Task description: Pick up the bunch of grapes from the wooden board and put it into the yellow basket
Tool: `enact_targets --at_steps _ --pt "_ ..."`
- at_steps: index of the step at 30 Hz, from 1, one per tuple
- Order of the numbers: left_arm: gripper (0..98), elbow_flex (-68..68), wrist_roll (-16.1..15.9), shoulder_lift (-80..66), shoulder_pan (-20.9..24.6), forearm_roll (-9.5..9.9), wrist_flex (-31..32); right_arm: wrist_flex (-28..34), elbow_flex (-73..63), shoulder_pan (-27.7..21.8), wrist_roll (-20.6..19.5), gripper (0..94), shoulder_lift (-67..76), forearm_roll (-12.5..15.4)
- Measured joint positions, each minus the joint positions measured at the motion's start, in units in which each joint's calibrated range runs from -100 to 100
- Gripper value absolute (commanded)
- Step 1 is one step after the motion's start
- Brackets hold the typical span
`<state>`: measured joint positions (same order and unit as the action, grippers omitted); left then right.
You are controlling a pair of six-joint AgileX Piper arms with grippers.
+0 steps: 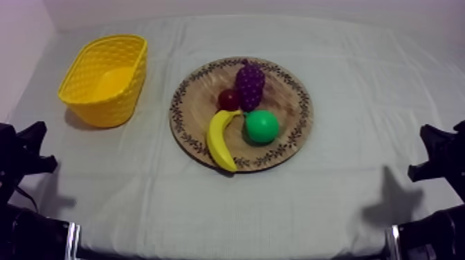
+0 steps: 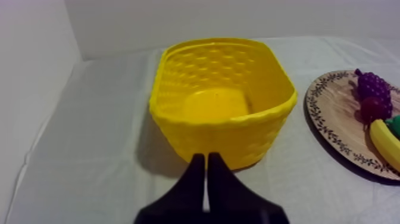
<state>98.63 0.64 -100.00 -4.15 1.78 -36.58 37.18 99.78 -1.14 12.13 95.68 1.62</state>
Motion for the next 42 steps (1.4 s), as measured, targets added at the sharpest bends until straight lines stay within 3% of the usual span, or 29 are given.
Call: enact_targets --at_steps 6,25,42 --pt "0.0 0.0 1.01 0.0 1.5 0.05 -0.07 0.0 0.0 0.0 0.0 0.5 0.0 0.0" --pt "0.0 0.0 -0.19 1.04 1.98 0.05 -0.25 0.0 0.0 0.0 0.0 0.5 0.0 0.0" --pt "0.0 -9.54 -1.16 15.14 0.03 -0.31 5.51 0.0 0.0 0.0 0.0 0.5 0.0 0.0"
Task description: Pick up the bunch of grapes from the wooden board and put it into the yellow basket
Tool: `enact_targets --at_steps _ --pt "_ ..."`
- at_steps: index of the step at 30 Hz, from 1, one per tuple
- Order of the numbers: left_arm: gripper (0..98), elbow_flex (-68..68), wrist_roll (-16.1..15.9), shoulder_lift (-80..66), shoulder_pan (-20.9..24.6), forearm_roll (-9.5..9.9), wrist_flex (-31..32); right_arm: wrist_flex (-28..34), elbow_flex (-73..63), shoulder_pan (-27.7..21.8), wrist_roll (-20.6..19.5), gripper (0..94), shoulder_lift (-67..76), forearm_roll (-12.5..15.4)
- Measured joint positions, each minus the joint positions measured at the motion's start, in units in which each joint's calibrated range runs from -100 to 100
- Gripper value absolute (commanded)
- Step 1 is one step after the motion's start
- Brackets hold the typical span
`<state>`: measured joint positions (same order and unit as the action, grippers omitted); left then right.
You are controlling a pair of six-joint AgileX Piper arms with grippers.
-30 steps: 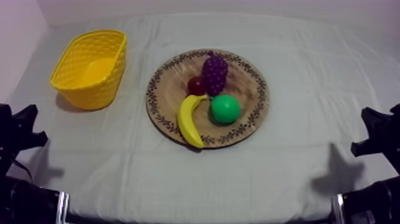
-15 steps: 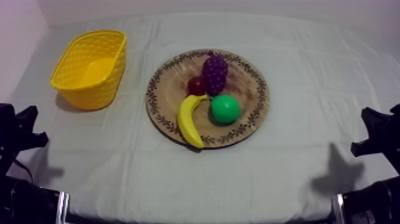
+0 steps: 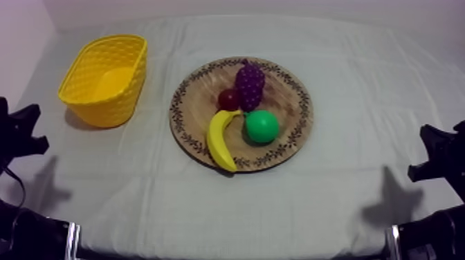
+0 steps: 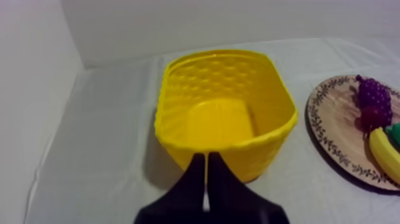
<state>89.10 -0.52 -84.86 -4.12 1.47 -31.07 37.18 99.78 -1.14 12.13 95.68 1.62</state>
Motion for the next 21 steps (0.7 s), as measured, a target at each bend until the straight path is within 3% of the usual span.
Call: enact_targets --at_steps 8,21 --pt "0.0 -10.72 -0.31 9.76 -1.37 0.06 0.95 0.02 0.0 0.0 0.0 0.5 0.0 0.0" --pt "0.0 -32.68 -0.24 21.75 -3.67 0.11 -3.88 0.02 0.0 0.0 0.0 0.5 0.0 0.0"
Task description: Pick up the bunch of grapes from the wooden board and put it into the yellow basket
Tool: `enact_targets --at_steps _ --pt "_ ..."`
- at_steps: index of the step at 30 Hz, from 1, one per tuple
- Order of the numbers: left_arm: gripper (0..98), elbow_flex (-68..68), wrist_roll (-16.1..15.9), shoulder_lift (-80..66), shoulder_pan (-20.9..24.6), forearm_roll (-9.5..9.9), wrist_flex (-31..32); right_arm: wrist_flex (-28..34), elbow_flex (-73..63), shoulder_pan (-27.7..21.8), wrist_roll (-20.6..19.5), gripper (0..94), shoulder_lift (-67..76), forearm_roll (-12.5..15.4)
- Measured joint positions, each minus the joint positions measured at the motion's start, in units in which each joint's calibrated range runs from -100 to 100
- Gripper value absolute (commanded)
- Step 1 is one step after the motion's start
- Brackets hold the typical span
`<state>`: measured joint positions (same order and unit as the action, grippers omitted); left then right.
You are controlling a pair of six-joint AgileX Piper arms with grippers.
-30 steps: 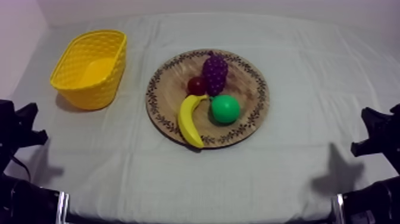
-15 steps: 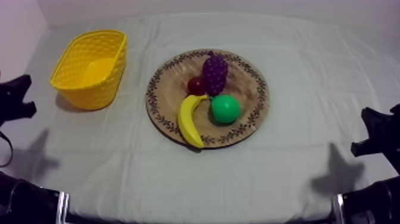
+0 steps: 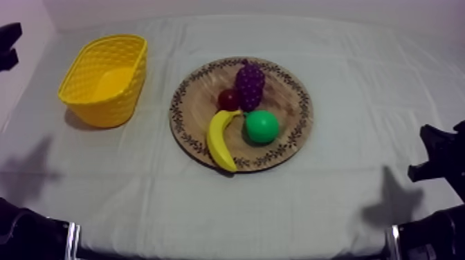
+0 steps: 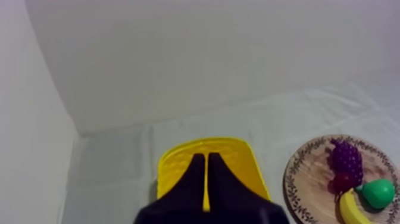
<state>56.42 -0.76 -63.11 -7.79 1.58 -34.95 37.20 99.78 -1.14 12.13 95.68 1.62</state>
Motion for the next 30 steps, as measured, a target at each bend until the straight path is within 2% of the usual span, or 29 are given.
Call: enact_targets --at_steps 10,19,22,30 --pt "0.0 -16.86 -1.69 8.87 -1.98 -0.05 -8.64 0.0 0.0 0.0 0.0 0.5 0.0 0.0" --pt "0.0 -29.67 -2.76 16.93 -6.28 0.5 -15.39 0.0 0.0 0.0 0.0 0.5 0.0 0.0" --pt "0.0 -32.28 -1.72 19.98 -8.48 2.16 -15.79 0.0 0.0 0.0 0.0 0.5 0.0 0.0" --pt "0.0 -36.25 5.12 27.88 -17.48 11.04 -16.03 0.0 0.0 0.0 0.0 0.5 0.0 0.0"
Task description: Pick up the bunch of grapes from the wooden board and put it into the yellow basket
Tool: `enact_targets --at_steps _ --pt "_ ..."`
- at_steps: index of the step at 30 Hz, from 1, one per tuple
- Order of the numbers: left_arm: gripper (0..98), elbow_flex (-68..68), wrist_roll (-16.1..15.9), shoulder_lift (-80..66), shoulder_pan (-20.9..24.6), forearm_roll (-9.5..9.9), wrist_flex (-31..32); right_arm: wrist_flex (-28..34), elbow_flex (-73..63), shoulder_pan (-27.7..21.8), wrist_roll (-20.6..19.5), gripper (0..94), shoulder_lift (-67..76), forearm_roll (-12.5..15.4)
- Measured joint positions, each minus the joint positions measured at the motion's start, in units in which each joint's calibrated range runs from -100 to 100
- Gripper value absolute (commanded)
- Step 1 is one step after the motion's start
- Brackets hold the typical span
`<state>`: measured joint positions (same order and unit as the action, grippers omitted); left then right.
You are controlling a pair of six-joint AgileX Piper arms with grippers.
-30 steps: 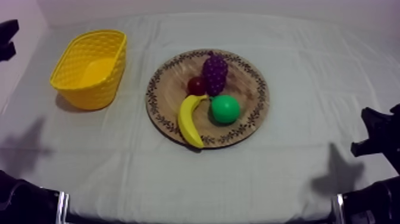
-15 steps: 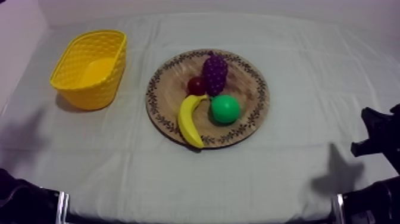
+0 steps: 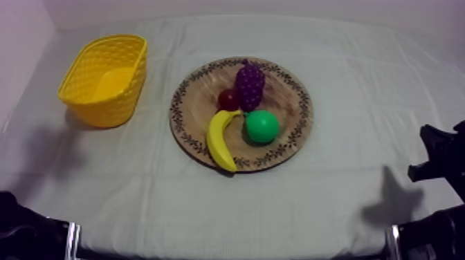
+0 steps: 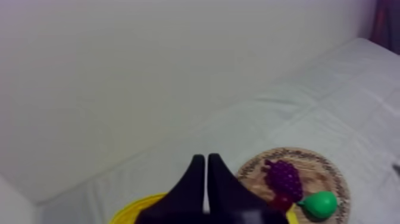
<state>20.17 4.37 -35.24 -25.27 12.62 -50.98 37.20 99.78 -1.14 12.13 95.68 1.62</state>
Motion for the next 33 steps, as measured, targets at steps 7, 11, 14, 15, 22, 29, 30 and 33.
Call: enact_targets --at_steps 7,11,14,15,22,29,30,33 --pt "0.0 -1.21 2.77 4.78 -4.46 1.27 0.13 -0.08 0.0 0.0 0.0 0.5 0.0 0.0" --pt "0.0 -2.04 2.95 7.22 -5.88 1.32 0.2 -0.08 0.0 0.0 0.03 0.5 0.0 0.0" --pt "0.0 -3.03 2.99 9.51 -6.83 1.27 0.17 -0.08 0.0 0.0 0.03 0.5 0.0 0.0" --pt "0.0 -3.51 2.96 10.41 -7.13 1.27 0.02 -0.08 0.0 0.0 0.03 0.5 0.0 0.0" --pt "0.0 -8.28 2.34 17.26 -8.71 0.84 -0.49 -0.08 0.0 0.0 0.03 0.5 0.0 0.0" --pt "0.0 -15.16 1.13 25.65 -9.74 0.44 -2.25 -0.08 0.0 0.0 0.06 0.5 0.0 0.0" --pt "0.0 -16.28 1.0 27.01 -9.89 0.44 -2.35 -0.08 0.0 0.0 0.06 0.5 0.0 0.0" --pt "0.0 -19.38 0.51 30.93 -10.13 0.13 -2.77 -0.08 0.0 0.0 0.03 0.5 0.0 0.0"
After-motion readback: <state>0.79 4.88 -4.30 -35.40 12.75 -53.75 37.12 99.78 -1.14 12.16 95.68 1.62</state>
